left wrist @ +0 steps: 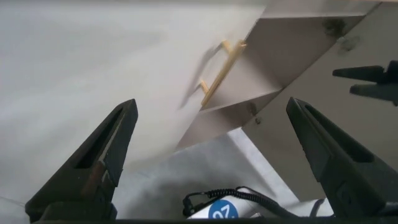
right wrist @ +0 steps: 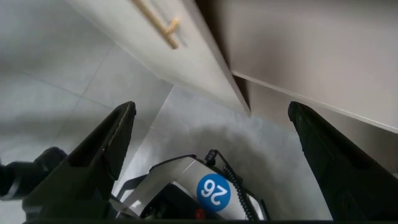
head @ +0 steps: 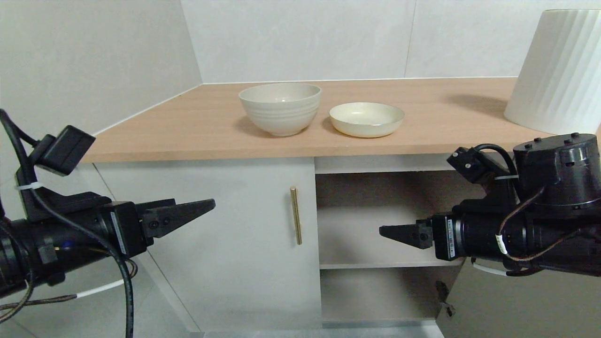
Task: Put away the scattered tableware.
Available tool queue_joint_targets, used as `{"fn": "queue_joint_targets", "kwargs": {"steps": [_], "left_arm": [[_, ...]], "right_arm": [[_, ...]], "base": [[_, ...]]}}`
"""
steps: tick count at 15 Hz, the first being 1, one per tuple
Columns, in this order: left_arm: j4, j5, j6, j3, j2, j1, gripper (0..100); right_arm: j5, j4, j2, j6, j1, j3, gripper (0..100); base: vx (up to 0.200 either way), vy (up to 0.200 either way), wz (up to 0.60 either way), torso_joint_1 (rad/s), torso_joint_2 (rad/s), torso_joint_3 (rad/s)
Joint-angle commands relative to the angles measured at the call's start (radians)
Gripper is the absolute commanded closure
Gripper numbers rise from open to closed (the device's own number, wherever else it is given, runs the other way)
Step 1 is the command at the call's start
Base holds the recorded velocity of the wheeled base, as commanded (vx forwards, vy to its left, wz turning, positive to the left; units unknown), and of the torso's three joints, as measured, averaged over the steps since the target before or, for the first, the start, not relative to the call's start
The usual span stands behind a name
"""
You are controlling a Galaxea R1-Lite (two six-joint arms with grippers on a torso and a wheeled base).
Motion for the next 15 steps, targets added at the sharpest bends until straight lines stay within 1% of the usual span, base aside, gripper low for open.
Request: {"fn": "queue_joint_targets", "kwargs": {"steps": [1, 4, 6, 7, 10, 12, 15], "left_arm": [[0.000, -0.001, -0.001, 0.000, -0.013, 0.000, 0], [0.011, -0.003, -0.001, -0.020, -0.016, 0.000, 0], [0.017, -0.003, -0.001, -0.064, -0.007, 0.000, 0], [0.034, -0.003, -0.001, -0.110, 0.001, 0.000, 0], [0.080, -0.001, 0.002, -0.141, 0.049, 0.000, 0], [0.080, 0.000, 0.002, -0.140, 0.078, 0.004, 0], [0.075, 0.000, 0.002, -0.143, 0.113, 0.044, 0]], "right_arm": [[0.000, 0.002, 0.003, -0.002, -0.001, 0.003, 0], [-0.002, 0.002, -0.003, -0.007, 0.001, 0.000, 0], [-0.002, 0.002, -0.015, -0.044, -0.001, -0.002, 0], [-0.002, 0.002, -0.017, -0.053, -0.001, -0.002, 0], [-0.002, 0.002, -0.015, -0.054, -0.001, 0.003, 0], [-0.002, 0.002, -0.012, -0.054, -0.001, 0.005, 0], [-0.002, 0.002, -0.011, -0.073, -0.001, 0.011, 0]], "base": [[0.000, 0.000, 0.00, 0.000, 0.00, 0.000], [0.000, 0.000, 0.00, 0.000, 0.00, 0.000], [0.000, 0.000, 0.00, 0.000, 0.00, 0.000], [0.000, 0.000, 0.00, 0.000, 0.00, 0.000], [0.000, 0.000, 0.00, 0.000, 0.00, 0.000], [0.000, 0.000, 0.00, 0.046, -0.26, -0.210], [0.000, 0.000, 0.00, 0.126, -0.30, -0.302]]}}
